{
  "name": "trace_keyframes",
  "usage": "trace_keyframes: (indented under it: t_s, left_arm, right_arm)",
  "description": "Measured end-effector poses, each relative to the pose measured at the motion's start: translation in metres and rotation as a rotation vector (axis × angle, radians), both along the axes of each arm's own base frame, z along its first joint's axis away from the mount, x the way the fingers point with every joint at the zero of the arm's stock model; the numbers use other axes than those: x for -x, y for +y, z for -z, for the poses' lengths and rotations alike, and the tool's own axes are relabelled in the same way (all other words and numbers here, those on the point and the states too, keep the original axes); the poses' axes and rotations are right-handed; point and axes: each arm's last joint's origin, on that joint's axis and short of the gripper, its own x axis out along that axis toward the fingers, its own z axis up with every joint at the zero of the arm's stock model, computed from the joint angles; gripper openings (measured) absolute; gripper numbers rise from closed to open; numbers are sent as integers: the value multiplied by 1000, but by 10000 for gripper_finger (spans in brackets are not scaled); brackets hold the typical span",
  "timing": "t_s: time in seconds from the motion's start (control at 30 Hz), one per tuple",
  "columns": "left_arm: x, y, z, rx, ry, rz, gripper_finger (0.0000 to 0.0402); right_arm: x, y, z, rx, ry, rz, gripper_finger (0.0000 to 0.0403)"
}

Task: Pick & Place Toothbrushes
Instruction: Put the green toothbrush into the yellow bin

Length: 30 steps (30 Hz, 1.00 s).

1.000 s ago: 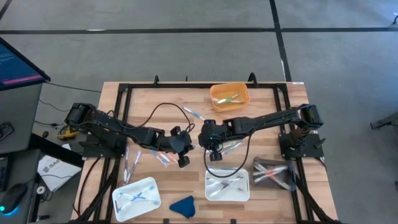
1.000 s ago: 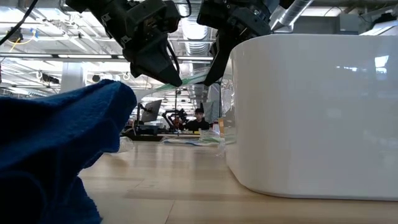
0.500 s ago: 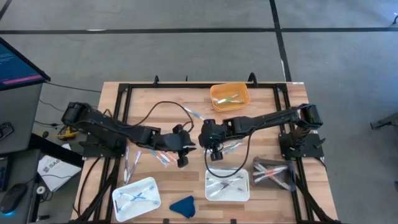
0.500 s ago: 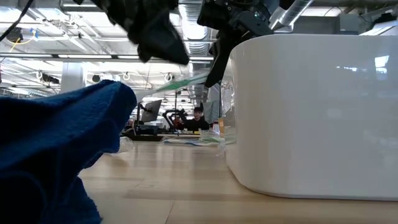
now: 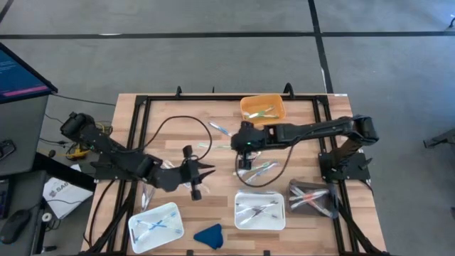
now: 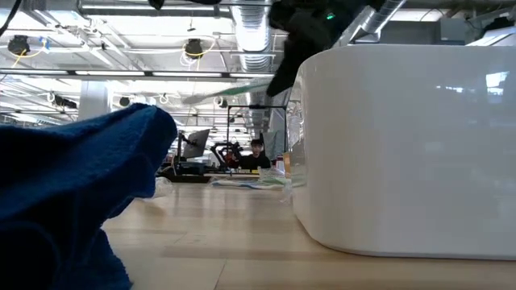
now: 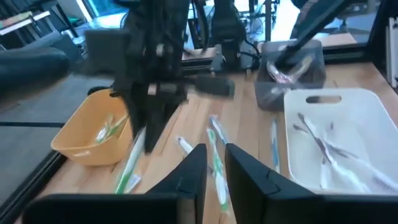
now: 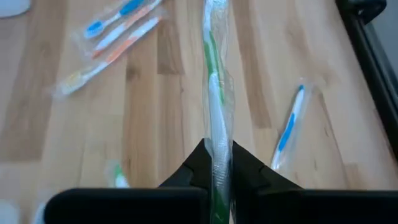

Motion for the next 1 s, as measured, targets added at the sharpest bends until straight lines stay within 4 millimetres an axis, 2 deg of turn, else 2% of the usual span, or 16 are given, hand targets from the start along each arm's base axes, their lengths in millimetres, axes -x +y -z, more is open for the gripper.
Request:
trace_keyframes:
  t_s: [0.13, 0.3, 0.5, 0.63, 0.77, 1.0]
  left_arm:
    - [7, -2, 2, 2, -6, 12, 39]
    - [8, -1, 11, 10, -18, 5, 25]
    - [6, 2, 11, 23, -40, -5, 12]
    - [6, 1, 10, 34, -54, 2, 7]
    - [5, 1, 9, 41, -61, 1, 6]
    - [6, 0, 10, 70, -66, 7, 7]
  right_arm:
    - [21, -8, -10, -3, -65, 19, 16]
    - [52, -28, -17, 3, -152, 86, 16]
    - [92, -59, -10, 17, -204, 212, 16]
    - [113, -82, -2, -22, -215, 359, 16]
    - [125, -96, 6, -82, -156, 484, 16]
    - [132, -102, 11, -74, -75, 504, 16]
